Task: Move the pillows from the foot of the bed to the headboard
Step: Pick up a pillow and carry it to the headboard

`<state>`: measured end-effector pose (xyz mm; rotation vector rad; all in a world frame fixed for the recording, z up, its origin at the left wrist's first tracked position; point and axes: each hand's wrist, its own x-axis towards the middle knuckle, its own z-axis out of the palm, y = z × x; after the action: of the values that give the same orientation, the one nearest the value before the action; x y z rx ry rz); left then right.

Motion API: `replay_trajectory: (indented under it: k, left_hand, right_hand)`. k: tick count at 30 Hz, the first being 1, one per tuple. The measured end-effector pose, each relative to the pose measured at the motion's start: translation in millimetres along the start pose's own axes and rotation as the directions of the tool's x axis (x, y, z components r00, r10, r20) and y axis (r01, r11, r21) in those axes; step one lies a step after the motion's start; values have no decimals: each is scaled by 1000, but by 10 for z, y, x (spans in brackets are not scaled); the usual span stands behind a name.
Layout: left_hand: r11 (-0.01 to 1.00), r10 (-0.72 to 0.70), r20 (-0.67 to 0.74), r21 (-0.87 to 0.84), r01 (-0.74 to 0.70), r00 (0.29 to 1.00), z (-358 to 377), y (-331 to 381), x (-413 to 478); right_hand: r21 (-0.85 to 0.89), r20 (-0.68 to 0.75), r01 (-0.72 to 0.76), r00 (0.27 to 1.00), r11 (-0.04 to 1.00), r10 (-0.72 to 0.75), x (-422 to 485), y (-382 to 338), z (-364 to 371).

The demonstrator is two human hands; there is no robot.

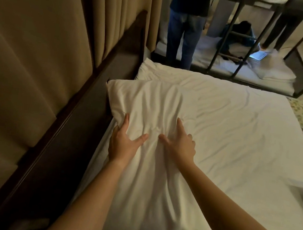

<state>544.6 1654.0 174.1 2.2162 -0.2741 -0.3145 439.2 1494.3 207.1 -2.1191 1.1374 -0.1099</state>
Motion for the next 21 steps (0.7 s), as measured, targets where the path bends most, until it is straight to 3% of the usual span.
replay_trajectory:
  k: [6, 12, 21]
  left_hand:
    - [999, -27, -45, 43, 29, 999, 519, 144, 505]
    - [998, -40, -75, 41, 43, 996, 1514, 414, 1125]
    - [991, -99, -31, 86, 102, 995, 2557, 1472, 1670]
  right_hand:
    - [53, 50, 50, 997, 997, -53, 778, 254, 12]
    - [53, 91, 44, 995, 998, -49, 1972, 783, -54]
    - [56, 129, -4, 992, 998, -3, 3204, 1220, -879]
